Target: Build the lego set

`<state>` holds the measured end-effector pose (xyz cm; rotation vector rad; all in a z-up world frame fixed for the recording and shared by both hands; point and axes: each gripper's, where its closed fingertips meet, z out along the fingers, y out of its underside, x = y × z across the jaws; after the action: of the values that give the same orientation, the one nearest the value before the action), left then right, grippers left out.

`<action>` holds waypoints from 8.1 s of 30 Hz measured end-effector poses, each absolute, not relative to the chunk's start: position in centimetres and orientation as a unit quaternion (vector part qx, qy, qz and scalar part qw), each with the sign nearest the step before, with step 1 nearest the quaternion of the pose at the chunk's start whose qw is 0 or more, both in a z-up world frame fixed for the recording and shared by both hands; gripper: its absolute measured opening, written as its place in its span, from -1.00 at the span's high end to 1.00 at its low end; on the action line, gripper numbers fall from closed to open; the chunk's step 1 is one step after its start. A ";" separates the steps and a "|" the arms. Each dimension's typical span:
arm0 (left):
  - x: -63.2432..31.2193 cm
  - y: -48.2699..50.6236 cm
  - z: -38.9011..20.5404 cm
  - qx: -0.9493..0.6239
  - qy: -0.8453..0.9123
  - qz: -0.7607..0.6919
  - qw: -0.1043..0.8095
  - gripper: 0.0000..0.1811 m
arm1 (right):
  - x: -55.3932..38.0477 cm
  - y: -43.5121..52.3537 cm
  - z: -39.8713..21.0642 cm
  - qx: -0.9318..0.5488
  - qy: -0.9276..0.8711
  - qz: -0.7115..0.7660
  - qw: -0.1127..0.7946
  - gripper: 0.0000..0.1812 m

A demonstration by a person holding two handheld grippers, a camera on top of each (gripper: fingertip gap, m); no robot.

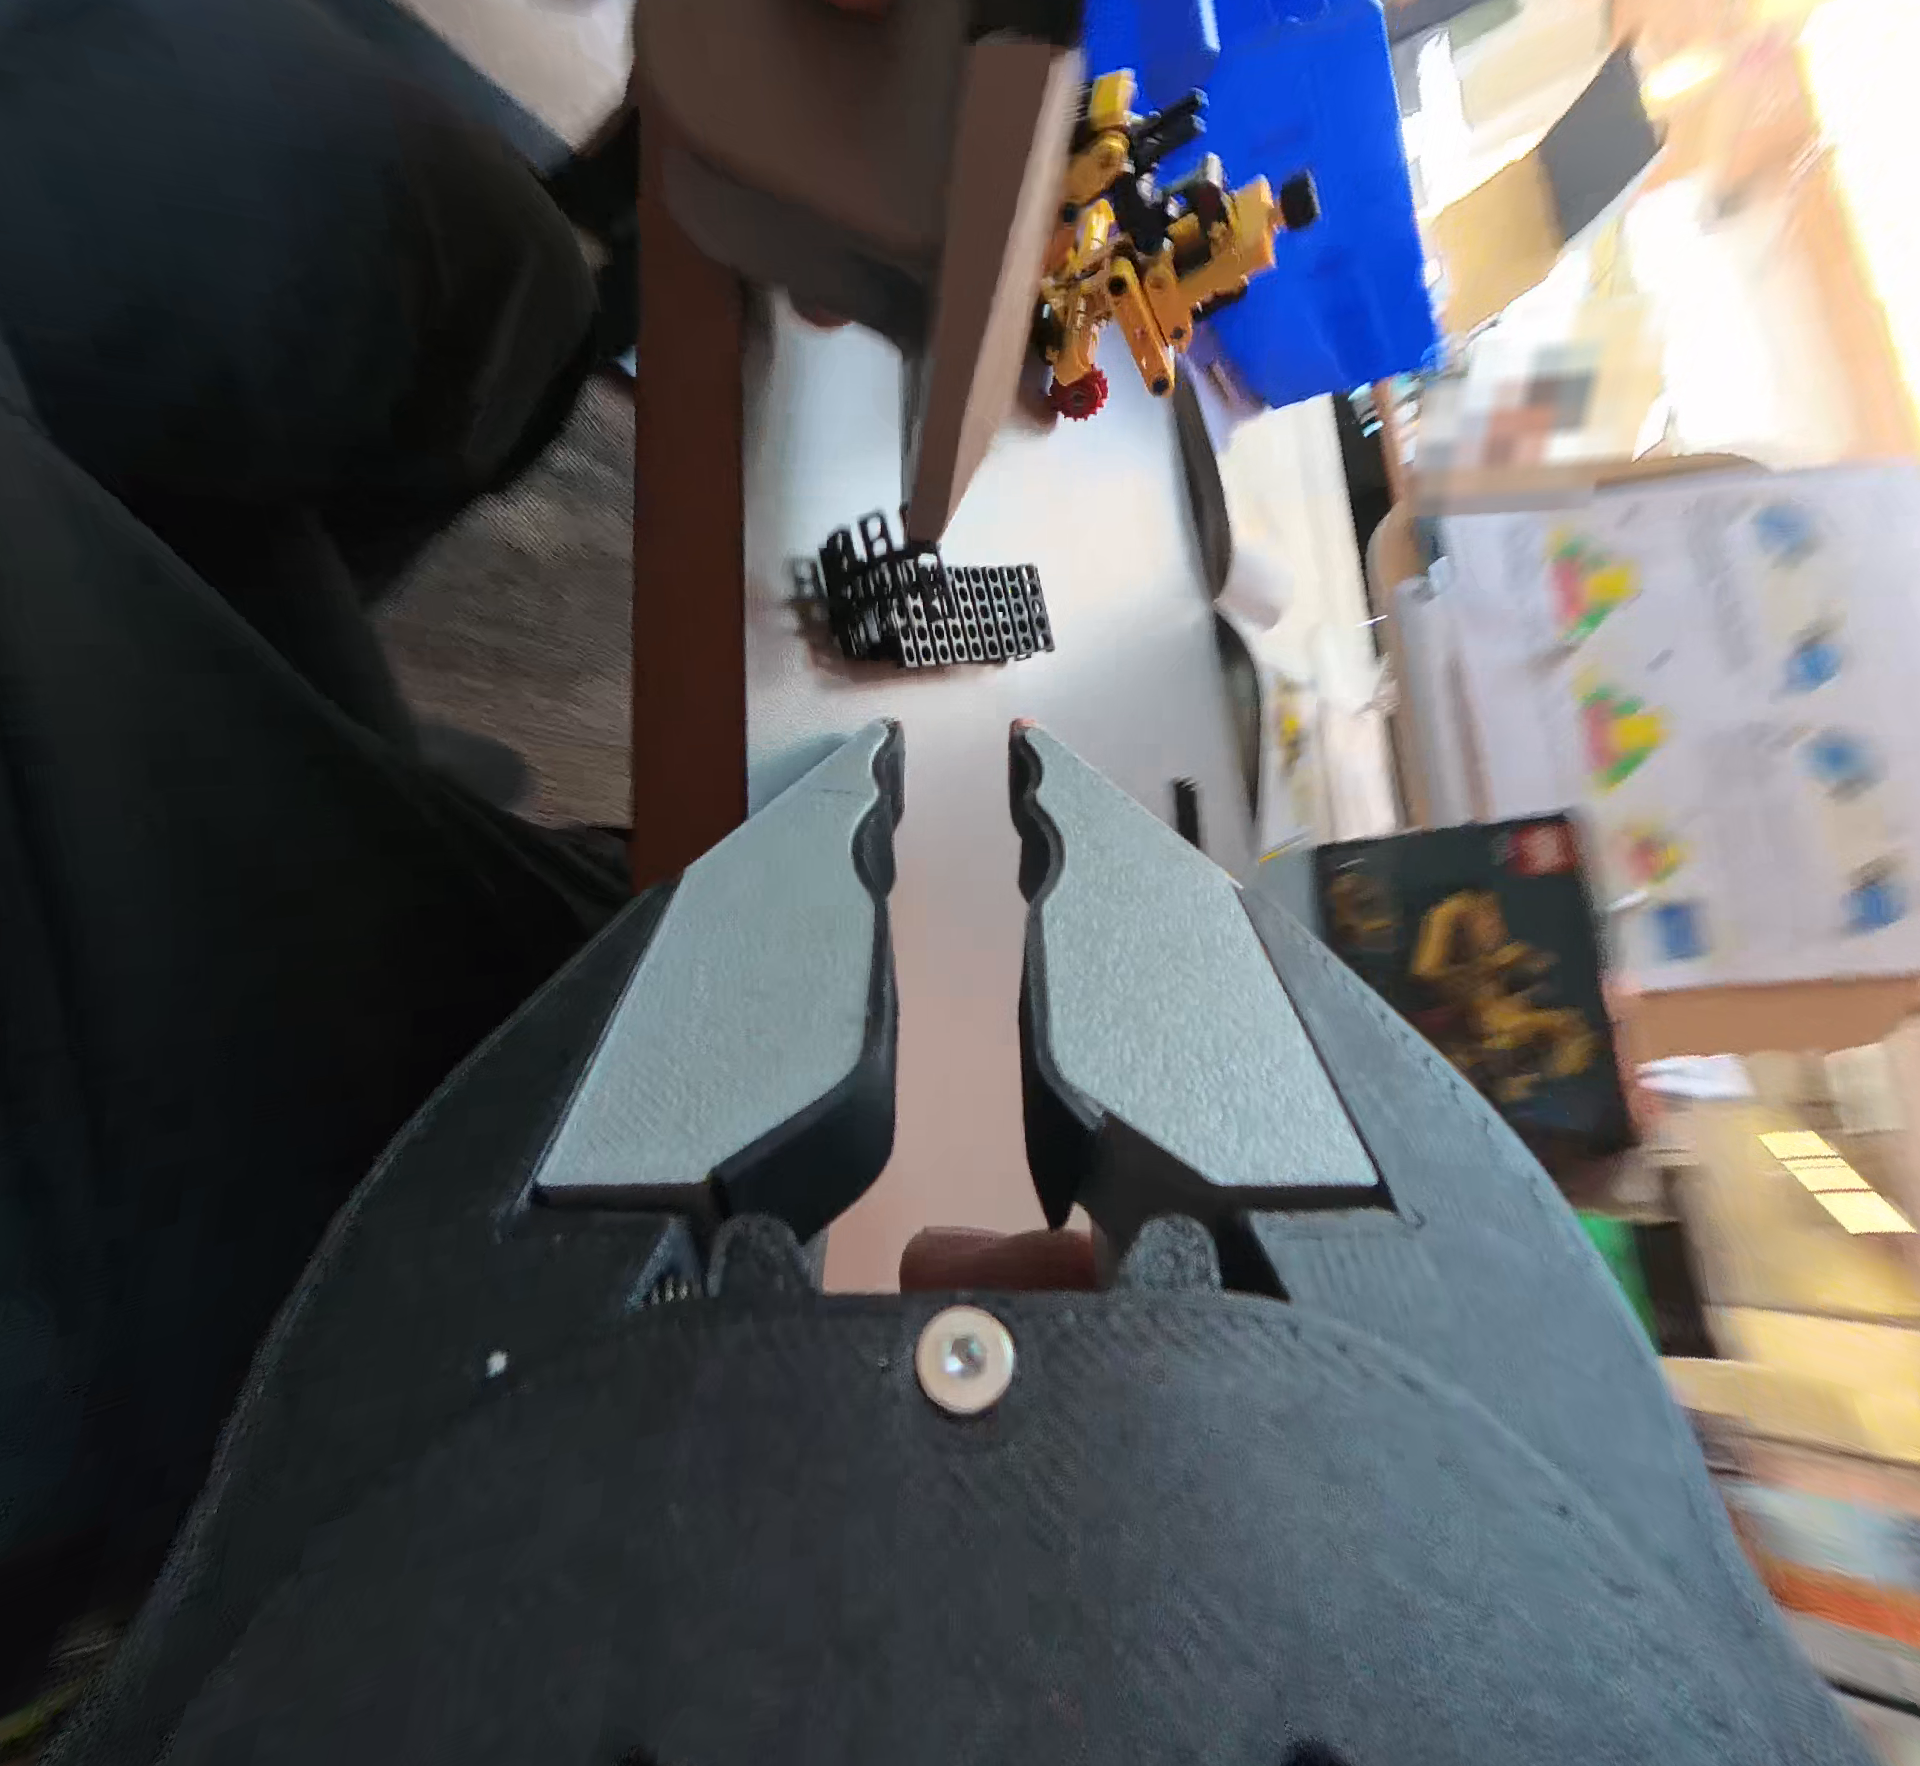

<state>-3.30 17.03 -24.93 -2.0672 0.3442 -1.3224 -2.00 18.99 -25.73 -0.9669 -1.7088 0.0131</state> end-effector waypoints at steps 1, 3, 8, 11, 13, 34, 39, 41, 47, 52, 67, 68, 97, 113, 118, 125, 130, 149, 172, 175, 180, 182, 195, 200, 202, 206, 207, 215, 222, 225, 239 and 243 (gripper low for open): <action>-3.2 17.2 -25.1 -0.788 0.116 -0.507 0.330 1.00 | -1.7 18.9 -25.4 -0.427 -0.715 0.025 0.553 0.77; -2.8 17.5 -25.0 -0.779 0.089 -0.523 0.334 1.00 | -1.2 18.8 -24.7 -0.479 -0.685 0.069 0.545 0.73; -2.6 18.2 -24.9 -0.780 0.063 -0.512 0.354 1.00 | -0.5 18.2 -24.6 -0.615 -0.592 0.164 0.495 0.68; -1.6 18.3 -24.7 -0.769 0.039 -0.531 0.353 1.00 | -1.1 18.1 -25.0 -0.646 -0.559 0.166 0.493 0.68; -0.9 18.3 -24.6 -0.767 0.030 -0.536 0.352 1.00 | -1.3 18.8 -25.3 -0.650 -0.550 0.144 0.504 0.68; 0.7 19.6 -24.3 -0.766 -0.001 -0.527 0.369 0.98 | 0.0 20.3 -25.5 -0.681 -0.501 0.161 0.509 0.80; -0.1 18.7 -23.0 -0.796 0.221 -0.352 0.441 0.81 | 0.3 20.2 -26.0 -0.675 -0.525 0.172 0.488 0.80; -0.8 18.9 -22.1 -0.786 0.305 -0.282 0.458 0.71 | 0.4 20.1 -26.0 -0.666 -0.540 0.175 0.483 0.80; -0.7 19.6 -23.0 -0.744 0.506 -0.206 0.383 0.63 | 1.3 20.6 -25.6 -0.649 -0.570 0.161 0.479 0.80; 0.8 21.4 -25.1 -0.734 0.561 -0.194 0.330 0.61 | 2.4 20.5 -25.7 -0.641 -0.592 0.160 0.461 0.79; 2.5 21.9 -27.3 -0.711 0.618 -0.214 0.259 0.73 | 4.2 21.4 -26.2 -0.632 -0.631 0.146 0.425 0.79; 2.5 21.9 -27.3 -0.711 0.616 -0.217 0.259 0.77 | 4.2 21.4 -26.4 -0.631 -0.636 0.144 0.421 0.79; 1.1 21.7 -27.2 -0.722 0.568 -0.252 0.304 0.78 | 2.6 22.3 -26.9 -0.595 -0.704 0.121 0.368 0.79; 2.0 21.8 -26.8 -0.717 0.570 -0.270 0.299 0.71 | 2.4 22.5 -27.0 -0.596 -0.709 0.136 0.352 0.79; 2.3 22.2 -27.3 -0.720 0.574 -0.253 0.297 0.78 | 2.6 22.7 -27.0 -0.593 -0.715 0.123 0.349 0.79; 2.3 22.3 -26.7 -0.721 0.556 -0.278 0.306 0.79 | 2.6 22.9 -27.0 -0.584 -0.726 0.110 0.345 0.79; 2.0 22.4 -26.8 -0.726 0.553 -0.270 0.307 0.79 | 2.5 23.1 -27.0 -0.580 -0.731 0.105 0.344 0.79; 2.5 22.0 -26.8 -0.728 0.550 -0.244 0.328 0.80 | 2.3 22.6 -27.0 -0.556 -0.762 0.091 0.320 0.80; 2.2 22.3 -26.1 -0.727 0.535 -0.257 0.344 0.81 | 1.6 22.5 -27.1 -0.528 -0.763 0.192 0.319 0.79; 2.2 22.3 -26.2 -0.730 0.533 -0.260 0.341 0.81 | 1.5 22.5 -27.1 -0.528 -0.761 0.192 0.324 0.79; 1.6 22.5 -26.8 -0.749 0.521 -0.250 0.324 0.80 | 1.6 22.6 -27.0 -0.527 -0.760 0.191 0.329 0.79; 1.6 22.3 -26.8 -0.751 0.519 -0.253 0.322 0.81 | 1.5 22.6 -27.0 -0.526 -0.759 0.192 0.330 0.79; 1.6 22.2 -26.8 -0.751 0.518 -0.254 0.321 0.80 | 2.4 23.4 -26.6 -0.548 -0.736 0.210 0.337 0.71; 1.5 22.2 -26.8 -0.753 0.516 -0.254 0.321 0.80 | 3.7 23.5 -27.0 -0.595 -0.703 0.242 0.305 0.81; 1.5 22.2 -26.8 -0.753 0.516 -0.253 0.321 0.81 | 3.9 23.2 -27.3 -0.607 -0.694 0.252 0.294 0.86; 1.5 22.2 -26.9 -0.753 0.516 -0.250 0.323 0.80 | 3.6 22.7 -27.4 -0.623 -0.676 0.268 0.287 0.92; 1.5 22.2 -26.9 -0.753 0.516 -0.249 0.323 0.80 | 3.4 22.6 -27.4 -0.627 -0.671 0.273 0.287 0.93; 1.5 22.2 -26.9 -0.756 0.512 -0.247 0.324 0.80 | 3.1 22.6 -27.4 -0.641 -0.655 0.284 0.282 0.95; 1.6 22.3 -26.9 -0.758 0.509 -0.246 0.325 0.80 | 2.6 22.6 -26.2 -0.643 -0.628 0.329 0.289 1.00; 1.6 22.3 -26.9 -0.760 0.507 -0.245 0.326 0.80 | 2.4 22.7 -26.7 -0.654 -0.627 0.328 0.269 1.00; 1.7 22.0 -26.9 -0.756 0.511 -0.258 0.317 0.80 | 3.7 23.4 -27.4 -0.652 -0.646 0.280 0.281 0.91; 1.7 22.0 -26.9 -0.755 0.512 -0.267 0.310 0.80 | 3.8 22.9 -27.4 -0.617 -0.679 0.272 0.290 0.92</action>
<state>1.70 21.97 -26.92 -1.9951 1.3533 -0.7050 3.76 22.91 -27.42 -1.6459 -1.8123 0.7267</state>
